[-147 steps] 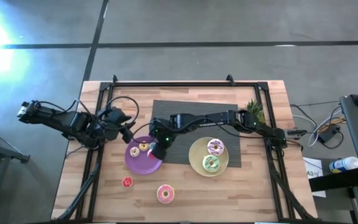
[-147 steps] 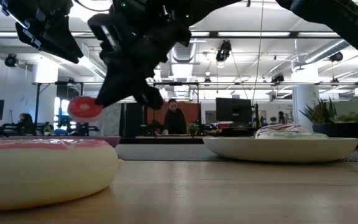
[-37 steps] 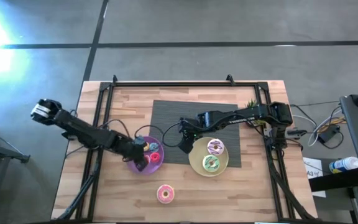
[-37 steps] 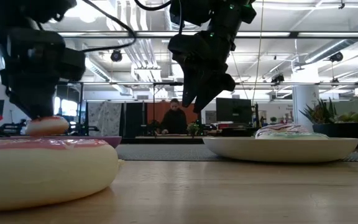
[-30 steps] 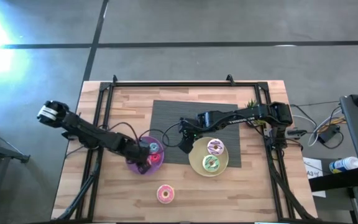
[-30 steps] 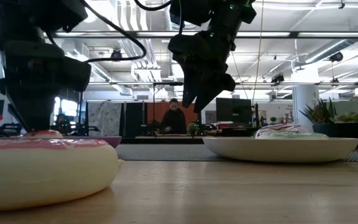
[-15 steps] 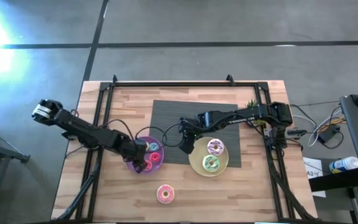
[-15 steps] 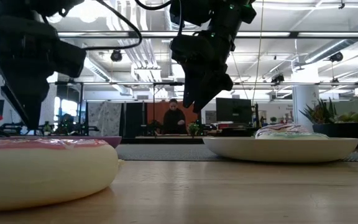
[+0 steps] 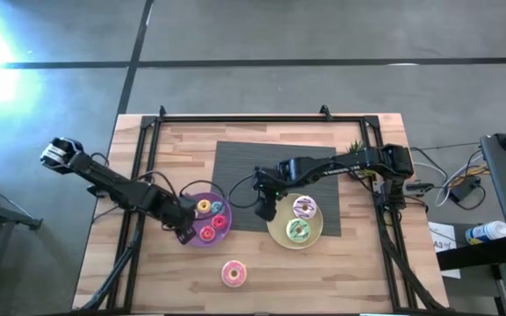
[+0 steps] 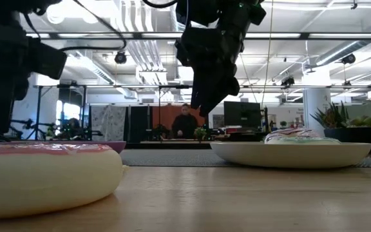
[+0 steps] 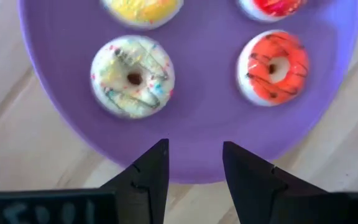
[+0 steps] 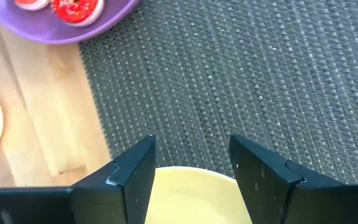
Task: Pick & Place donuts
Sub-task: Put the large pink donut on the brown plate
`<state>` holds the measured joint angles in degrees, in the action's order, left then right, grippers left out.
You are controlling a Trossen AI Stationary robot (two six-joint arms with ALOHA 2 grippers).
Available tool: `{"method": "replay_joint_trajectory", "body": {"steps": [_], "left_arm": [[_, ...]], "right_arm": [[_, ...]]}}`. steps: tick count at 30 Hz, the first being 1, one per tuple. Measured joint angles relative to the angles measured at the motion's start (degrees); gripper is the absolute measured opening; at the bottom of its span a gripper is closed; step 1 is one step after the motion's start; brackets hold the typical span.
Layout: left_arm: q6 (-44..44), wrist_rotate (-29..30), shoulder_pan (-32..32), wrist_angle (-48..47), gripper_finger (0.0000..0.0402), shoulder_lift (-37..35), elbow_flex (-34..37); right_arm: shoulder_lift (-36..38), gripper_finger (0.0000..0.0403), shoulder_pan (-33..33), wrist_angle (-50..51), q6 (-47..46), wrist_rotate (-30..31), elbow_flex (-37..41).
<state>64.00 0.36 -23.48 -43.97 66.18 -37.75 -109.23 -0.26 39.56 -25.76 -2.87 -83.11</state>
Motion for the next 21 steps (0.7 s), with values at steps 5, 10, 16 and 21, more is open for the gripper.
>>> {"method": "replay_joint_trajectory", "body": {"steps": [5,10,16,21], "left_arm": [[-2.33,0.22,-1.7,3.03,0.0124,-1.27,0.47],[-3.27,2.34,-3.45,4.51,0.0124,-1.77,0.25],[-6.0,4.83,-6.22,4.44,0.0124,-2.09,0.21],[-6.22,7.51,-6.78,8.15,0.0124,-2.18,-0.48]], "right_arm": [[0.0,0.0194,-0.98,-0.12,0.28,-0.22,0.02],[0.0,0.0194,-2.58,-0.13,-0.17,-0.38,0.04],[0.01,0.0194,-4.75,-3.08,2.17,-5.73,0.09],[-1.78,0.0194,-4.84,-5.2,1.11,-6.88,0.09]]}}
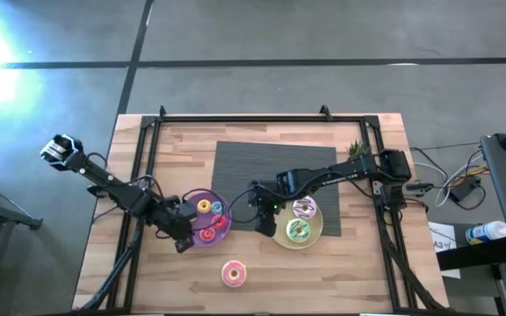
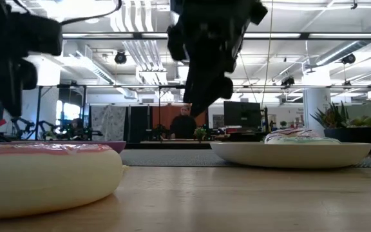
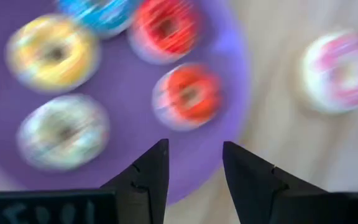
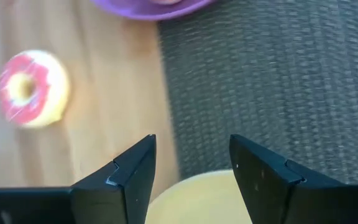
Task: Pick & Place donuts
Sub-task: Put the large pink donut on the brown plate
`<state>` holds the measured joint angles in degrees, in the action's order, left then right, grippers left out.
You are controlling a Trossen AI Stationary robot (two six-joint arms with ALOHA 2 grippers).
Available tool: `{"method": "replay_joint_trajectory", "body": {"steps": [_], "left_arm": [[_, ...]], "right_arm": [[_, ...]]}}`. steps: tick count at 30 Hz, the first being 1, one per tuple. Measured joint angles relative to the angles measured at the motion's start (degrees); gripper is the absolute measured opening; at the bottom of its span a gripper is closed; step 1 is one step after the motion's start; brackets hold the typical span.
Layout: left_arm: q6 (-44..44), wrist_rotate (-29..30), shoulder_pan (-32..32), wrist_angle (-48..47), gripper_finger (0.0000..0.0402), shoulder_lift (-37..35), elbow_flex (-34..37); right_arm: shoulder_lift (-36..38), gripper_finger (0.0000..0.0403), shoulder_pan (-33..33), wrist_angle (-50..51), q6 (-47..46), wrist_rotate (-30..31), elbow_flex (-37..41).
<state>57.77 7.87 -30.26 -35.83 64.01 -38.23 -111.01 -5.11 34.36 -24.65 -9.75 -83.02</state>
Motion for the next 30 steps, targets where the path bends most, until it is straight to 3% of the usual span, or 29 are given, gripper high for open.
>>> {"method": "replay_joint_trajectory", "body": {"steps": [5,8,15,20,30], "left_arm": [[-0.54,0.03,-0.11,12.6,0.0124,1.0,-0.05],[-1.35,0.54,-0.11,16.01,0.0122,2.75,-0.18],[-3.05,0.77,-0.07,16.92,0.0122,12.02,-6.42],[-4.21,0.31,0.14,11.39,0.0122,20.11,-14.11],[-6.62,-4.36,0.04,10.25,0.0122,31.38,-23.57]], "right_arm": [[-0.27,0.0194,-1.0,-0.34,-3.82,1.38,0.02],[1.04,0.0194,-2.35,0.87,-5.2,5.9,0.02],[5.58,0.0194,-4.48,8.34,-3.77,8.66,0.79],[10.41,0.0194,-6.34,8.36,-3.93,8.7,4.97],[21.65,0.0194,-13.38,5.82,-13.75,16.73,15.93]]}}
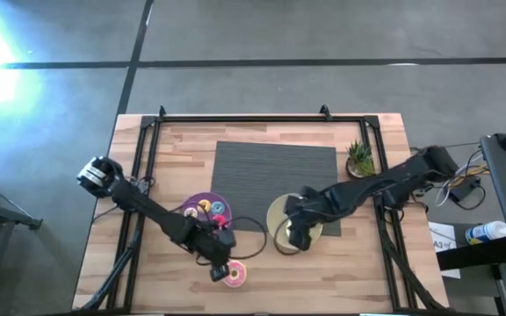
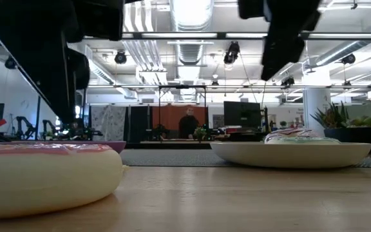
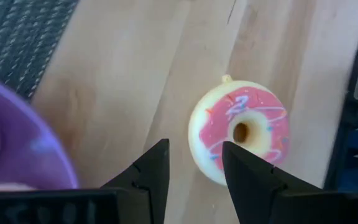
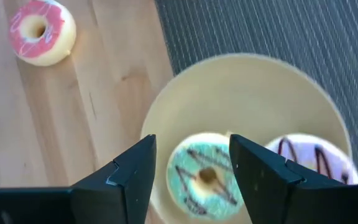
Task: Pick & Place donuts
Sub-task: Put the large pink donut on the brown plate
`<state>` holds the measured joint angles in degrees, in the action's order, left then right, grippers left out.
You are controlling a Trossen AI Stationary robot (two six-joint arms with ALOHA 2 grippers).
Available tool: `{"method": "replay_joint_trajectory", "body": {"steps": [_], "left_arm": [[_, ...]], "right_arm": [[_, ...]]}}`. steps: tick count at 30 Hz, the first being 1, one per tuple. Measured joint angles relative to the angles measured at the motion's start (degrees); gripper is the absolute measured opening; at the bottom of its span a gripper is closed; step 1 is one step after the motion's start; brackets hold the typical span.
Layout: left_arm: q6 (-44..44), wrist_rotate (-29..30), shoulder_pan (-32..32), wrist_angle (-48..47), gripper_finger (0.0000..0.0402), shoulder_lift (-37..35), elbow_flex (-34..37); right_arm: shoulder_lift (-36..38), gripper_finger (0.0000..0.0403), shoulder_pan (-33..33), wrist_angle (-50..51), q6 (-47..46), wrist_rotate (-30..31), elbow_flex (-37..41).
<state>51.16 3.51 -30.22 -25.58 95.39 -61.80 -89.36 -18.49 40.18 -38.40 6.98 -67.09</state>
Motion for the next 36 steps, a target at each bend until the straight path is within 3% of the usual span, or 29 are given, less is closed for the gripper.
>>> {"method": "replay_joint_trajectory", "body": {"steps": [12,30,33,36], "left_arm": [[-3.3,-1.53,-0.32,0.44,0.0122,7.02,-4.64],[-1.18,-4.32,-0.02,3.74,0.0121,11.51,-4.73],[-1.49,-3.56,0.07,3.73,0.0102,11.5,-4.73],[-3.25,-2.89,0.53,3.65,0.0057,11.28,-4.77]], "right_arm": [[7.7,0.0194,-7.45,-2.23,-10.22,3.87,8.89],[7.89,0.0194,-9.41,-3.2,-10.68,6.73,9.4],[7.89,0.0194,-9.41,-3.25,-10.68,6.98,9.4],[7.92,0.0194,-9.43,-3.24,-10.89,8.39,9.4]]}}
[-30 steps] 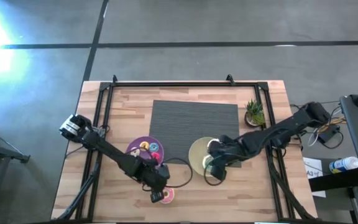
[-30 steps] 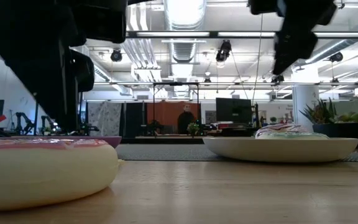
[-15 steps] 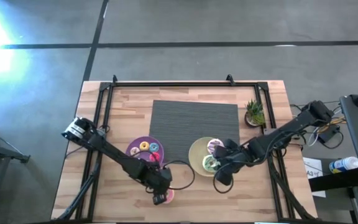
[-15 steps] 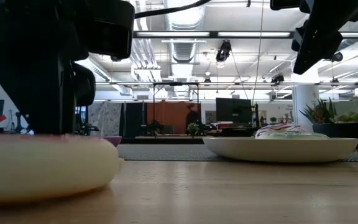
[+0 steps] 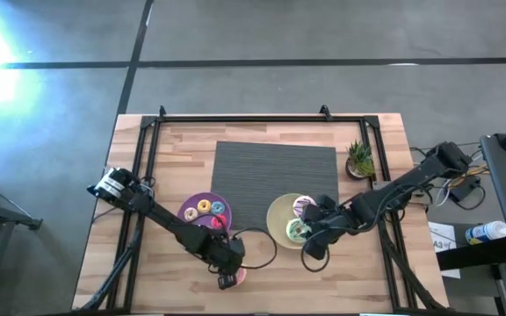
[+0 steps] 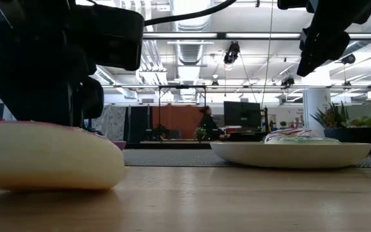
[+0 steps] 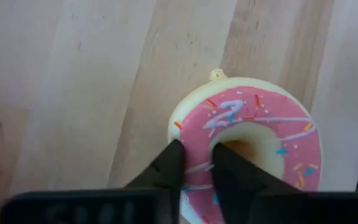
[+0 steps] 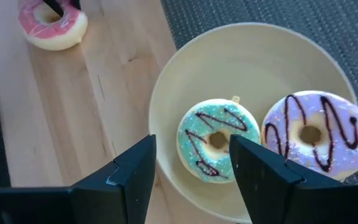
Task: Pick & Place donuts
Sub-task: Put the large pink donut on the brown plate, then return to Home Position
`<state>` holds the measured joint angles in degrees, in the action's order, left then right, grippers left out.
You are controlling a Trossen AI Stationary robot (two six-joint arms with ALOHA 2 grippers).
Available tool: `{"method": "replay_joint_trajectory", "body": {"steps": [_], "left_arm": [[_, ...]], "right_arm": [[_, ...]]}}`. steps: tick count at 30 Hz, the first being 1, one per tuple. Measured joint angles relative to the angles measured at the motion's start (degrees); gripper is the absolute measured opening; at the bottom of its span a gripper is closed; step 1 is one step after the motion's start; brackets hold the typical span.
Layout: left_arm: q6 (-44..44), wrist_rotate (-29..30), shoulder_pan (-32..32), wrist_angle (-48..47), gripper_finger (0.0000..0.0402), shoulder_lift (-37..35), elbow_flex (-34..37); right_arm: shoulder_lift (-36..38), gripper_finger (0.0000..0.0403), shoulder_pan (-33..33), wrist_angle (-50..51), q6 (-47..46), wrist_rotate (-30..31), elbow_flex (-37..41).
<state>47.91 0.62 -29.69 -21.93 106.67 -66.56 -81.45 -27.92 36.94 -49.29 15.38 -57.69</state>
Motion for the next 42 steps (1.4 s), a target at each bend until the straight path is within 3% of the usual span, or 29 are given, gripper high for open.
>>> {"method": "replay_joint_trajectory", "body": {"steps": [3,9,17,25,32,37,42], "left_arm": [[-2.15,0.36,1.24,0.07,0.0012,0.0,-0.93],[-9.54,5.05,8.03,0.26,0.0002,-0.24,-5.69],[-24.61,7.98,19.51,4.85,0.0001,1.07,-16.98],[-28.76,2.42,24.61,4.54,0.0001,10.74,-23.83],[-26.78,-1.28,24.63,2.24,0.0067,15.89,-25.07],[-25.99,3.72,24.43,-3.09,0.0113,11.61,-25.07],[-28.16,8.12,24.61,-6.19,0.0123,6.95,-25.16]], "right_arm": [[0.94,0.0194,-1.12,0.03,-0.37,2.68,-0.02],[5.24,0.0194,-5.14,0.36,-3.83,9.97,-0.07],[8.47,0.0194,-5.73,4.93,-9.16,14.05,0.46],[9.2,0.0194,-7.39,8.31,-12.93,17.85,0.48],[9.24,0.0194,-7.85,10.11,-15.22,18.16,0.5],[9.24,0.0194,-7.96,9.97,-15.62,18.26,0.5],[9.24,0.0194,-7.96,10.04,-15.68,19.39,0.5]]}}
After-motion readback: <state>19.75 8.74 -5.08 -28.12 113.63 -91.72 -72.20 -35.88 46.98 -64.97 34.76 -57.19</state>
